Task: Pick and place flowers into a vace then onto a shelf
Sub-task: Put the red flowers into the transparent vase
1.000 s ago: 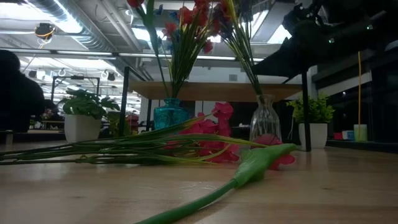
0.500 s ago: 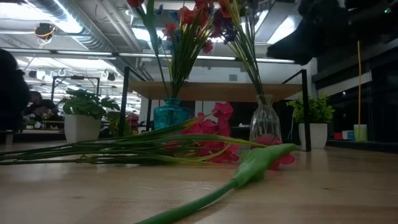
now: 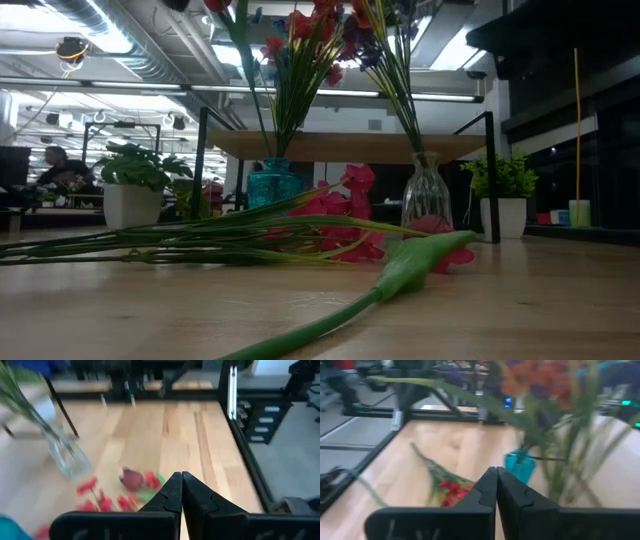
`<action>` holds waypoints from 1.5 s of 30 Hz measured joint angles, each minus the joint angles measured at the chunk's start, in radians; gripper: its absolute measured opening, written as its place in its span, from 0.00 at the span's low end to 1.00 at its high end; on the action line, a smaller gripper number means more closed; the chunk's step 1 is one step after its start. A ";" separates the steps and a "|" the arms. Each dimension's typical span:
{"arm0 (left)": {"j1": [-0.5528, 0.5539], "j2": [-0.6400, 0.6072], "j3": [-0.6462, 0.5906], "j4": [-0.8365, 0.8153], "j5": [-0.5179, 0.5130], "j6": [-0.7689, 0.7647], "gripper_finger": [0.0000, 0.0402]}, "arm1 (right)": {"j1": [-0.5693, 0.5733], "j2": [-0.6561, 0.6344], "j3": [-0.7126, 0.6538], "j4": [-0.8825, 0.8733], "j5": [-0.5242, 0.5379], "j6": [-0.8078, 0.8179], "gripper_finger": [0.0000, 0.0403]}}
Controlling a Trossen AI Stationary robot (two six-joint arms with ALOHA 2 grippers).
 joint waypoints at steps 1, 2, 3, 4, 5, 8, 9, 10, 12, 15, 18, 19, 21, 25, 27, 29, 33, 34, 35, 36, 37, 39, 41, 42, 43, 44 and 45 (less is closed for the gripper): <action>0.000 0.000 0.032 -0.076 0.017 -0.049 0.01 | 0.017 0.004 0.000 0.000 0.001 0.011 0.04; 0.000 0.004 0.066 -0.149 0.029 -0.098 0.01 | 0.033 0.007 0.000 -0.001 0.006 0.017 0.04; 0.000 0.011 0.101 -0.224 0.034 -0.145 0.01 | 0.049 0.012 0.000 0.000 0.013 0.019 0.05; 0.000 0.018 0.132 -0.304 0.041 -0.186 0.01 | 0.062 0.019 0.000 0.003 0.027 0.019 0.04; 0.000 0.025 0.160 -0.380 0.052 -0.231 0.01 | 0.075 0.028 0.000 0.003 0.038 0.019 0.04; 0.007 0.055 0.240 -0.574 0.096 -0.391 0.01 | 0.104 0.058 0.000 0.011 0.074 0.017 0.02; 0.010 0.066 0.263 -0.634 0.113 -0.447 0.01 | 0.109 0.068 0.000 0.020 0.082 0.014 0.01; 0.014 0.081 0.285 -0.678 0.128 -0.497 0.01 | 0.112 0.074 0.001 0.019 0.088 0.013 0.01; 0.020 0.117 0.326 -0.762 0.172 -0.575 0.01 | 0.114 0.085 0.001 0.026 0.105 0.014 0.01; 0.030 0.180 0.388 -0.868 0.242 -0.612 0.01 | 0.113 0.088 0.001 0.024 0.128 0.013 0.03; 0.045 0.226 0.433 -0.948 0.287 -0.670 0.01 | 0.113 0.088 0.001 0.024 0.128 0.014 0.04; 0.051 0.236 0.439 -0.956 0.301 -0.689 0.01 | 0.113 0.088 0.001 0.024 0.128 0.014 0.04; 0.063 0.247 0.440 -0.960 0.339 -0.702 0.01 | 0.113 0.088 0.001 0.024 0.128 0.014 0.04; 0.073 0.267 0.441 -0.962 0.381 -0.640 0.02 | 0.113 0.088 0.001 0.023 0.127 0.014 0.04; 0.072 0.274 0.441 -0.947 0.379 -0.629 0.04 | 0.113 0.088 0.001 0.015 0.127 0.015 0.04; 0.072 0.282 0.441 -0.935 0.377 -0.627 0.08 | 0.113 0.088 0.001 0.007 0.125 0.020 0.04; 0.072 0.297 0.441 -0.931 0.374 -0.635 0.17 | 0.113 0.088 0.001 -0.001 0.124 0.039 0.04; 0.072 0.302 0.441 -0.931 0.371 -0.648 0.19 | 0.113 0.088 0.001 -0.001 0.124 0.045 0.04; 0.072 0.307 0.441 -0.933 0.366 -0.668 0.22 | 0.113 0.088 0.001 -0.001 0.123 0.048 0.04; 0.072 0.311 0.441 -0.932 0.364 -0.685 0.24 | 0.114 0.088 0.001 -0.002 0.123 0.054 0.04; 0.072 0.314 0.441 -0.932 0.363 -0.701 0.27 | 0.114 0.088 0.001 -0.006 0.123 0.066 0.04; 0.072 0.319 0.440 -0.932 0.362 -0.723 0.32 | 0.114 0.089 0.001 -0.018 0.122 0.073 0.04; 0.069 0.326 0.439 -0.932 0.363 -0.739 0.36 | 0.114 0.095 0.001 -0.019 0.121 0.074 0.04; 0.067 0.329 0.439 -0.933 0.364 -0.747 0.37 | 0.114 0.101 0.001 -0.019 0.121 0.074 0.04; 0.065 0.332 0.439 -0.932 0.364 -0.759 0.39 | 0.114 0.108 0.001 -0.019 0.121 0.075 0.04; 0.064 0.335 0.439 -0.934 0.364 -0.771 0.40 | 0.114 0.117 0.001 -0.018 0.121 0.074 0.04; 0.061 0.339 0.439 -0.941 0.364 -0.787 0.41 | 0.114 0.125 0.001 -0.018 0.121 0.074 0.04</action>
